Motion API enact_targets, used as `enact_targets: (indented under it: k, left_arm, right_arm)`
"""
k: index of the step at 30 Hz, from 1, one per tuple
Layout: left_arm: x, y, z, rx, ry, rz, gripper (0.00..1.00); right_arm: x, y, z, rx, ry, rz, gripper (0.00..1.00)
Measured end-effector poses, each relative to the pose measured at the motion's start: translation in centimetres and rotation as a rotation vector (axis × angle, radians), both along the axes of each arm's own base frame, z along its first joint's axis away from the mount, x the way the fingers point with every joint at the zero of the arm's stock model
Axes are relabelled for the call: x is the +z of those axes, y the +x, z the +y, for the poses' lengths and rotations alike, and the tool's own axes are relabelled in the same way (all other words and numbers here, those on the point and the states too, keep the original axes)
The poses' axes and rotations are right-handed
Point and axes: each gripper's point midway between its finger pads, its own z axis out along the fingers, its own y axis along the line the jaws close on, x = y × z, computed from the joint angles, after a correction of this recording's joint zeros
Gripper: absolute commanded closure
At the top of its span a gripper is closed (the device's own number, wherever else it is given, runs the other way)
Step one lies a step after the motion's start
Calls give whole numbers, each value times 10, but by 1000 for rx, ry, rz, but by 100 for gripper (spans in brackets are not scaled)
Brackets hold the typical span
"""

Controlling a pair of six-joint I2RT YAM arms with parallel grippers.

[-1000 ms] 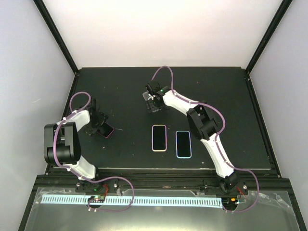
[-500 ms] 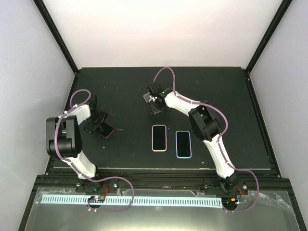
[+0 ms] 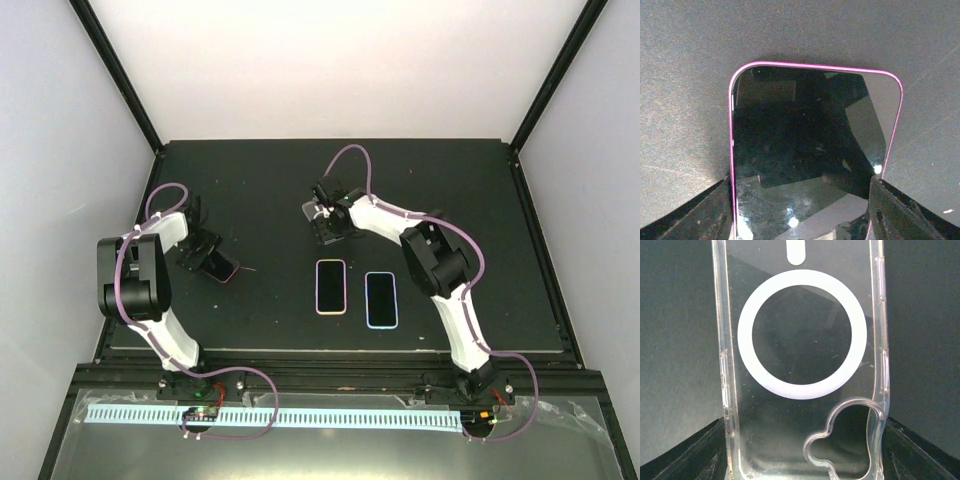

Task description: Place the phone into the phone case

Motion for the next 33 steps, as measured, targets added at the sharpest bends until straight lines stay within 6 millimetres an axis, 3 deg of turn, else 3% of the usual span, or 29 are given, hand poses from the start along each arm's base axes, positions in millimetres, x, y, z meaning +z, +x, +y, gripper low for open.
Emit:
enact_targets:
  k: [7, 16, 24, 27, 33]
  left_arm:
    - [0, 6, -8, -22, -20, -11, 34]
    - [1, 4, -20, -79, -27, -21, 33]
    - [10, -15, -65, -249, -138, -113, 27]
    - [32, -19, -80, -342, -189, -241, 26]
    - [110, -3, -125, -597, -329, -657, 26]
  right_arm:
    - [13, -17, -6, -8, 35, 23, 24]
    - [51, -41, -4, -4, 169, 23, 24]
    - [79, -82, 10, 69, 380, 95, 24]
    - [95, -100, 21, 108, 496, 143, 25]
    - [135, -132, 39, 181, 742, 231, 26]
